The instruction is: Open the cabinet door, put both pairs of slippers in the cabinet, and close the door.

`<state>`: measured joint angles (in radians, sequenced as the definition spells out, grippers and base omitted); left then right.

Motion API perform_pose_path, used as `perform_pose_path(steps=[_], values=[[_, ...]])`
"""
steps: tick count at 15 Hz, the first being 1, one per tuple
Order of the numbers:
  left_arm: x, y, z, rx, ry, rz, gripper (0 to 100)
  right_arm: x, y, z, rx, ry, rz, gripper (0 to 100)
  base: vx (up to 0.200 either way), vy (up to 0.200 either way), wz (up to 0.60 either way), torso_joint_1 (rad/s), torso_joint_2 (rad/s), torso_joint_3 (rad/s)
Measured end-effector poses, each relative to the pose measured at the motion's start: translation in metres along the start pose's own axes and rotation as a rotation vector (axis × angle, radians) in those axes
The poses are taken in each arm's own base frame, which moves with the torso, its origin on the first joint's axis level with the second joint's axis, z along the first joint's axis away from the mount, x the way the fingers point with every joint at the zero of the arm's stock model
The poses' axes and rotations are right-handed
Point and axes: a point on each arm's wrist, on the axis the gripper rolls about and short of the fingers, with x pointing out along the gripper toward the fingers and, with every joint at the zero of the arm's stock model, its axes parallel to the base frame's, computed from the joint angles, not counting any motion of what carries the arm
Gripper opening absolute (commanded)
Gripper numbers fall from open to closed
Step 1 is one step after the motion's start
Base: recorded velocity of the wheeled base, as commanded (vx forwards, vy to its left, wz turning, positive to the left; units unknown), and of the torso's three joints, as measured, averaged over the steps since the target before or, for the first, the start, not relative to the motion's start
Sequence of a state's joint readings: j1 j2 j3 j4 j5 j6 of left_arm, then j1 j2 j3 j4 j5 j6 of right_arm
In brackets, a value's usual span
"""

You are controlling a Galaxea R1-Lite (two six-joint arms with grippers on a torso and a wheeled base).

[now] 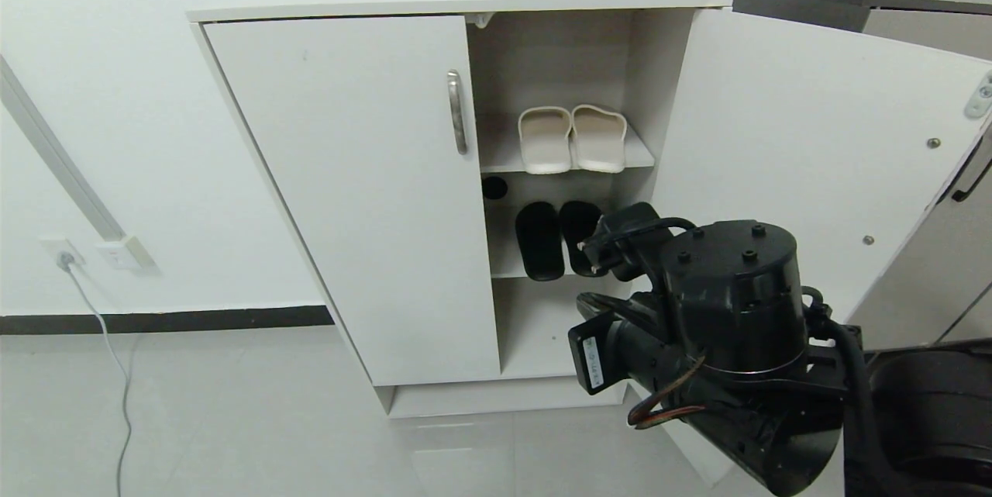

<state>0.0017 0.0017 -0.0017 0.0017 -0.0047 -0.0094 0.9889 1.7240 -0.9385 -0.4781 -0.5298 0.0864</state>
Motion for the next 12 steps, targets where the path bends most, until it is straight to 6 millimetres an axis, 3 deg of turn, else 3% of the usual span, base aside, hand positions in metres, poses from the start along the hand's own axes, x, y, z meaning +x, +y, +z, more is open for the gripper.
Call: perform_pose_path(steps=[6, 9, 12], values=[[0.0, 0.0, -0.0002, 0.0, 0.001, 0.0, 0, 0.001, 0.002, -0.0031, -0.006, 0.012, 0.021, 0, 0.0, 0.0, 0.0, 0.0, -0.03, -0.031], [0.0001, 0.0, -0.0004, 0.0, 0.003, -0.001, 0, -0.0008, 0.005, -0.0032, -0.01, 0.012, 0.042, 0, 0.0, 0.0, 0.0, 0.015, -0.21, -0.334], [0.0, 0.0, 0.0002, 0.0, -0.001, 0.0, 0, -0.0022, 0.0056, -0.0008, -0.002, -0.004, 0.044, 0, 0.0, 0.0, 0.0, 0.035, -0.54, -0.364]])
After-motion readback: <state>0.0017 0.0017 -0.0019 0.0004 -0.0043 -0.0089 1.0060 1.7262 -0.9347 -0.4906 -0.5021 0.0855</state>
